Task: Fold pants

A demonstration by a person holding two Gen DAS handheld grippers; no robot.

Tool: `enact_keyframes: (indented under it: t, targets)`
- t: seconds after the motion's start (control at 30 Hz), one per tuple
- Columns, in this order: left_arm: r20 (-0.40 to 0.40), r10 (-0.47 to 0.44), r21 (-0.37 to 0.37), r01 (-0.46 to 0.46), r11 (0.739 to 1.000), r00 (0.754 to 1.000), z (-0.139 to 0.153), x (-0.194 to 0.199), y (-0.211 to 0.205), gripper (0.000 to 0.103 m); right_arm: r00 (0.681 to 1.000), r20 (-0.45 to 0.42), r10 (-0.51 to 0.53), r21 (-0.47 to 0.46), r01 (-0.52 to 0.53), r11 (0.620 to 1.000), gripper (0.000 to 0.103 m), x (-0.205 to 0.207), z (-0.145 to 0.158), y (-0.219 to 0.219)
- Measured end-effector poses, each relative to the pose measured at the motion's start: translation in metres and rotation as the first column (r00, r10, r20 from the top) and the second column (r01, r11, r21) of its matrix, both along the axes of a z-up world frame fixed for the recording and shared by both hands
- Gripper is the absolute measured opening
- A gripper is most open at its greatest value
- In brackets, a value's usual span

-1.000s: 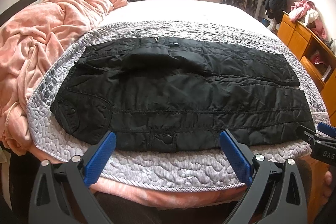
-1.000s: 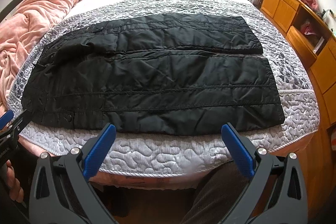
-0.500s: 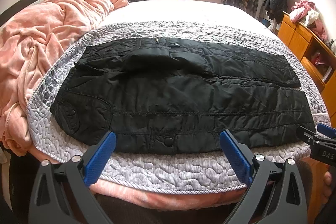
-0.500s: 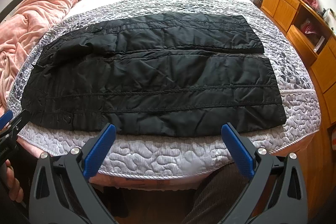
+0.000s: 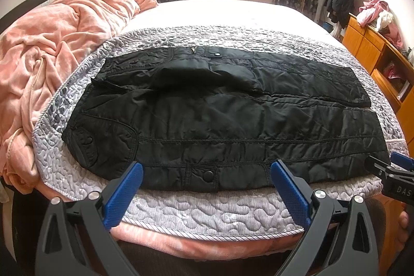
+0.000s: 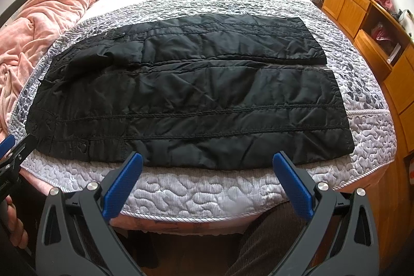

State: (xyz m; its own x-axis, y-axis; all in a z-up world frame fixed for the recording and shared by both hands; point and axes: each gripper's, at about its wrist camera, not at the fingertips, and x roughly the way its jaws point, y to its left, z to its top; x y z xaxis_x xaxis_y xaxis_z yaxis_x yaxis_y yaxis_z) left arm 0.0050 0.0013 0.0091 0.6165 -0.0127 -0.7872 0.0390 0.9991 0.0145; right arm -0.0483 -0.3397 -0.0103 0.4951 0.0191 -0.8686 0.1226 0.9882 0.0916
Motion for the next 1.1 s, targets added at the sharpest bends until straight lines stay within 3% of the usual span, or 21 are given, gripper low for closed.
enact_keyframes:
  t: [0.83, 1.0, 1.1]
  targets:
    - [-0.004, -0.005, 0.001, 0.005, 1.000, 1.000, -0.001, 0.007, 0.000, 0.099, 1.000, -0.007, 0.004, 0.007, -0.004, 1.000, 0.100, 0.003, -0.006, -0.002]
    - [-0.023, -0.025, -0.011, 0.025, 1.000, 0.999, -0.006, 0.024, -0.014, 0.099, 1.000, 0.008, 0.012, 0.019, -0.012, 1.000, 0.100, 0.020, -0.002, -0.030]
    - [-0.014, -0.041, -0.011, 0.041, 0.999, 0.999, -0.005, 0.050, -0.030, 0.099, 0.999, 0.028, -0.037, -0.005, 0.038, 0.999, 0.100, 0.050, 0.003, -0.076]
